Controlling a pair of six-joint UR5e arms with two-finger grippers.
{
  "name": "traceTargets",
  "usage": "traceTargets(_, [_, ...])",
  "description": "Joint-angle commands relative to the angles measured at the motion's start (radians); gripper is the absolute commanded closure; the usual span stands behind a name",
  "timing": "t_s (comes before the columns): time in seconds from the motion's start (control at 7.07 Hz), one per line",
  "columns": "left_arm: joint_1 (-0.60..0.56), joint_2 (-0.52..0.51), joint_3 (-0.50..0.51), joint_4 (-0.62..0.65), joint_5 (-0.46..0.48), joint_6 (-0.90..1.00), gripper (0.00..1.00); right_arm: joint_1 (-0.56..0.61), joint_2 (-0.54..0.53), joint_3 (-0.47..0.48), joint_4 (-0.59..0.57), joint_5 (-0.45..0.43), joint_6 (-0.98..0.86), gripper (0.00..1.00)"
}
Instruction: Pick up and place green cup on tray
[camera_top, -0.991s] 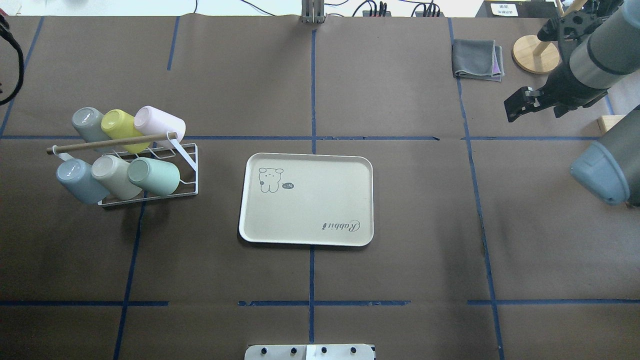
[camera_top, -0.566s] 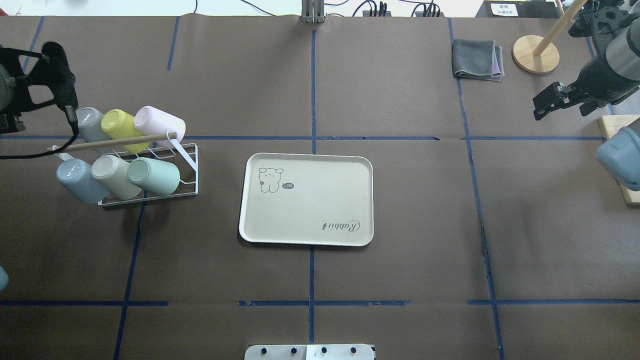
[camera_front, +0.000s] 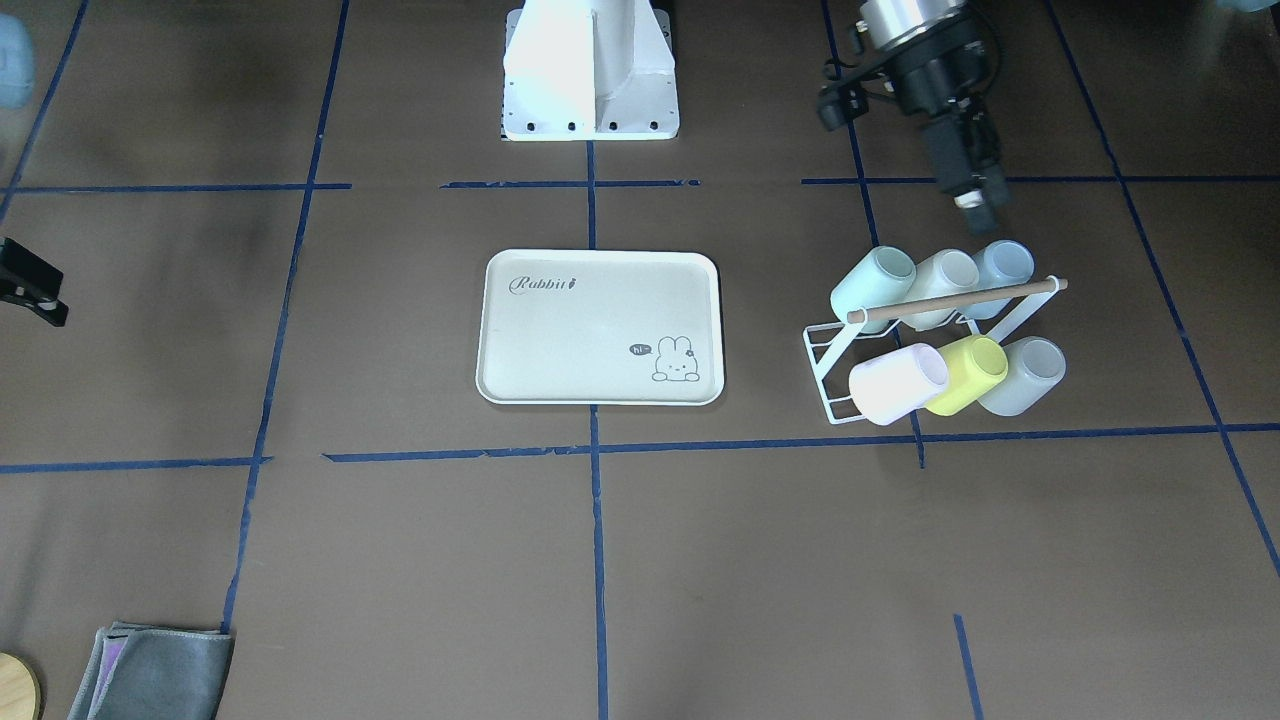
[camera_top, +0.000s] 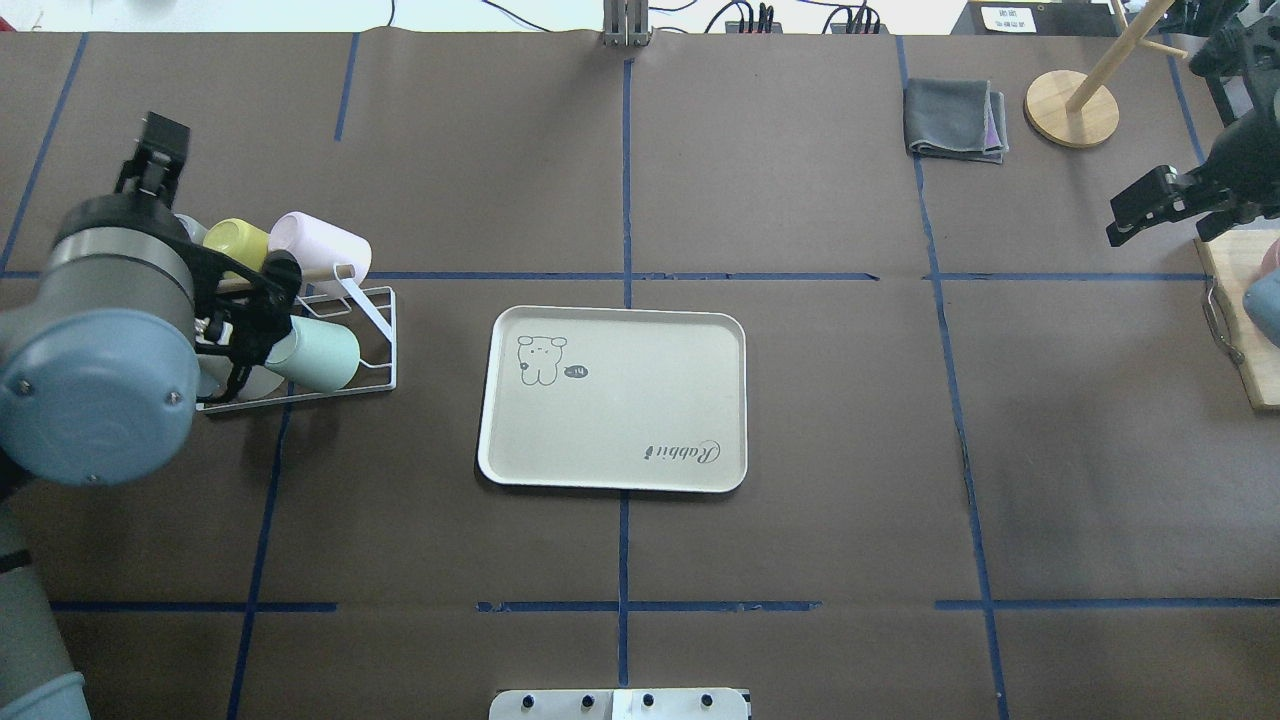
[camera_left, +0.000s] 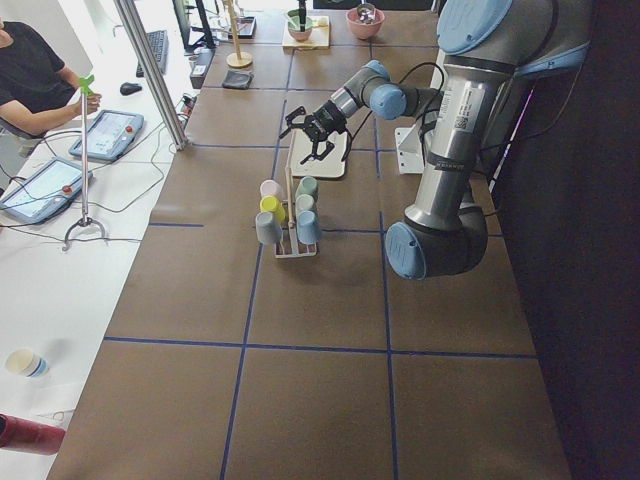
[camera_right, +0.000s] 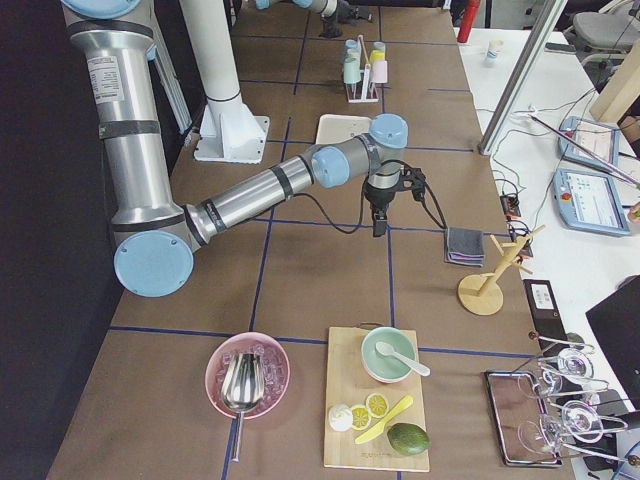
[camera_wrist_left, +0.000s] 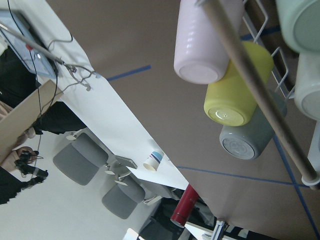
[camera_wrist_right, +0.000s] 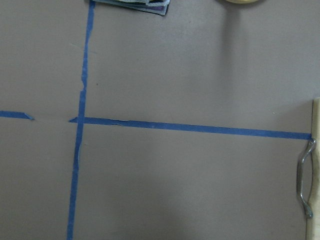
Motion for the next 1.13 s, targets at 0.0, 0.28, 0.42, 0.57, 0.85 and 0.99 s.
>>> traceTargets(0.0, [0.132,0.001,0.097,0.022,0.160,0.016,0.00,0.033,-0.044,-0.010,0.013,0.021,-0.050,0.00])
traceTargets(0.28, [0.204,0.003,0.125,0.101,0.215,0.028,0.00,0.033,-0.053,-0.035,0.056,0.025,-0.047,0.00])
traceTargets(0.42, [0.207,0.001,0.176,0.102,0.220,0.025,0.00,0.033,-0.053,-0.053,0.075,0.025,-0.047,0.00])
traceTargets(0.57, [0.226,-0.003,0.231,0.102,0.242,0.021,0.00,0.033,-0.055,-0.061,0.084,0.031,-0.047,0.00])
traceTargets(0.85, [0.231,-0.008,0.291,0.095,0.259,0.014,0.00,0.051,-0.082,-0.062,0.093,0.044,-0.111,0.00])
traceTargets(0.99, [0.234,-0.013,0.302,0.095,0.259,0.013,0.00,0.104,-0.085,-0.108,0.093,0.039,-0.228,0.00])
